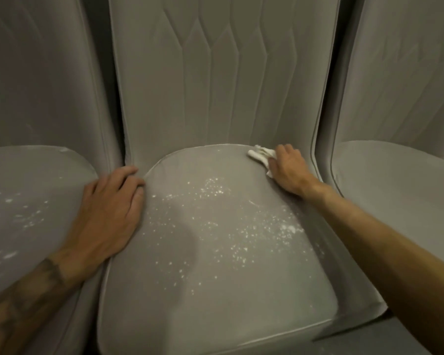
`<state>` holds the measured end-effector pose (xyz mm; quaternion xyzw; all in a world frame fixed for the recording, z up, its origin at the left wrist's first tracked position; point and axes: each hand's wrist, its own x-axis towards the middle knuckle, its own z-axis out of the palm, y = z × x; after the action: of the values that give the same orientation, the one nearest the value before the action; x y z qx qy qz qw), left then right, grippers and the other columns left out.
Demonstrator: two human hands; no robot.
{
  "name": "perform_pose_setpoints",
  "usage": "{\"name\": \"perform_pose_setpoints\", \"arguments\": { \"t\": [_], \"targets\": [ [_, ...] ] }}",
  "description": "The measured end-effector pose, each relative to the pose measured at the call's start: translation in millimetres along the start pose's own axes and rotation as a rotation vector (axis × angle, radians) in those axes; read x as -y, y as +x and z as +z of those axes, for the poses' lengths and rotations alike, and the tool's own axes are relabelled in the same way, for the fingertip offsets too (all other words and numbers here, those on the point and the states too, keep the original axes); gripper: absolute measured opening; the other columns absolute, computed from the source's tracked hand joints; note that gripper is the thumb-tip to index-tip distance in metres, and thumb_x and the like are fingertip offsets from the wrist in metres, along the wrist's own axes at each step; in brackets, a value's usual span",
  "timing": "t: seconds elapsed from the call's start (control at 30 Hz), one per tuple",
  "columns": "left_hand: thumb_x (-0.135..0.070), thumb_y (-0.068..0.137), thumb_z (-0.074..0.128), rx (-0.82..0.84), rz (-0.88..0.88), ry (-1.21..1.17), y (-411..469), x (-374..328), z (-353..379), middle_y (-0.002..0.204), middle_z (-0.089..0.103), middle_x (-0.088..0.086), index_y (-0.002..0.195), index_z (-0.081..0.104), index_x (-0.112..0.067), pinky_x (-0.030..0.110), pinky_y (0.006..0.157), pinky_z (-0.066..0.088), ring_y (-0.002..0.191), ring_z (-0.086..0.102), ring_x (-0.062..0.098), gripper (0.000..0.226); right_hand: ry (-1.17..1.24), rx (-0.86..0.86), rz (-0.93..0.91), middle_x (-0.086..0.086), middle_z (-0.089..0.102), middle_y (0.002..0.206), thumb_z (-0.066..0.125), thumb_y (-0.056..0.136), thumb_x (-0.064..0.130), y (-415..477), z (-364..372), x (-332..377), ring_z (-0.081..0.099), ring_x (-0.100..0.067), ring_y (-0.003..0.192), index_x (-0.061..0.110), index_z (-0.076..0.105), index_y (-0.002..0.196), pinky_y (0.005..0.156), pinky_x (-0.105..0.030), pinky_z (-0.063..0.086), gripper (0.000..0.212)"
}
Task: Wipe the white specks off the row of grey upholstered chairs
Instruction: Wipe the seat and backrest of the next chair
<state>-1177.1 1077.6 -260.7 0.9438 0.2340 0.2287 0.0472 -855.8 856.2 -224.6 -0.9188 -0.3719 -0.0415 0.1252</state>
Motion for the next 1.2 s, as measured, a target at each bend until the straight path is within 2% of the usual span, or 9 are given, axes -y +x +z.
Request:
{"name": "perform_pose_setpoints", "arguments": {
  "t": [0.1,0.3,0.37,0.47,0.53,0.73,0.93,1.1,1.2],
  "targets": [
    [-0.038,0.107,0.031,-0.013,0.015,-0.001,1,3,3,0.139,0.051,-0.001,0.117,0.06,-0.023,0.043,0.102,0.032,0.126,0.05,0.021,0.034,0.028,-0.001,0.069,-0.026,0.047,0.13,0.043,0.104,0.023,4,2,21,0.045,-0.045,0.117,-0.003,0.048,0.12,0.097,-0.046,0.036,0.031],
    [-0.037,0.105,0.036,-0.069,0.046,0.05,1,6,8,0.137,0.05,0.002,0.117,0.059,-0.023,0.042,0.099,0.032,0.119,0.054,0.024,0.029,0.154,0.062,-0.301,-0.017,0.053,0.12,0.046,0.103,0.023,-19,19,82,0.048,-0.034,0.108,0.007,0.052,0.118,0.096,-0.043,0.04,0.024],
    [-0.035,0.105,0.036,-0.09,0.056,0.044,0,7,7,0.135,0.052,0.003,0.115,0.058,-0.022,0.042,0.098,0.032,0.117,0.054,0.025,0.028,0.101,0.046,-0.257,-0.018,0.053,0.121,0.045,0.103,0.022,-14,15,70,0.049,-0.036,0.109,0.005,0.052,0.12,0.095,-0.043,0.04,0.025],
    [-0.033,0.106,0.035,-0.103,0.068,0.02,-1,5,5,0.134,0.053,0.003,0.114,0.058,-0.021,0.04,0.098,0.032,0.117,0.054,0.024,0.027,0.02,-0.005,-0.063,-0.025,0.051,0.126,0.043,0.104,0.02,1,11,58,0.048,-0.042,0.113,-0.002,0.051,0.121,0.097,-0.043,0.033,0.028],
    [-0.033,0.106,0.034,-0.096,0.078,0.024,-1,5,5,0.134,0.053,0.004,0.116,0.058,-0.019,0.04,0.099,0.032,0.119,0.054,0.024,0.029,0.041,-0.01,-0.053,-0.025,0.051,0.126,0.045,0.103,0.019,3,15,74,0.048,-0.041,0.114,-0.002,0.051,0.12,0.098,-0.042,0.033,0.028],
    [-0.034,0.104,0.038,-0.098,0.052,0.012,0,4,6,0.134,0.053,0.001,0.116,0.057,-0.021,0.038,0.096,0.031,0.114,0.054,0.022,0.026,0.157,0.09,-0.42,-0.014,0.053,0.117,0.046,0.103,0.023,-21,27,107,0.049,-0.03,0.104,0.008,0.054,0.119,0.094,-0.041,0.039,0.024],
    [-0.038,0.106,0.035,-0.004,0.125,0.013,8,13,-10,0.126,0.057,0.001,0.122,0.056,-0.02,0.038,0.092,0.038,0.108,0.057,0.024,0.033,0.122,0.023,-0.165,-0.021,0.054,0.121,0.045,0.103,0.02,1,22,99,0.048,-0.037,0.112,0.001,0.053,0.117,0.097,-0.042,0.038,0.025],
    [-0.031,0.108,0.032,-0.011,0.181,0.006,7,21,-15,0.125,0.058,0.0,0.123,0.056,-0.019,0.038,0.09,0.04,0.106,0.056,0.022,0.031,0.236,0.074,-0.533,-0.012,0.053,0.114,0.047,0.103,0.023,-32,39,138,0.048,-0.027,0.101,0.009,0.054,0.117,0.09,-0.037,0.036,0.021],
    [-0.026,0.109,0.034,-0.013,0.171,-0.021,4,24,-9,0.133,0.056,0.002,0.128,0.056,-0.018,0.039,0.096,0.041,0.115,0.055,0.022,0.03,0.162,0.08,-0.478,-0.015,0.053,0.118,0.046,0.104,0.022,-15,32,126,0.049,-0.032,0.106,0.007,0.053,0.119,0.095,-0.041,0.038,0.023]
  ]
}}
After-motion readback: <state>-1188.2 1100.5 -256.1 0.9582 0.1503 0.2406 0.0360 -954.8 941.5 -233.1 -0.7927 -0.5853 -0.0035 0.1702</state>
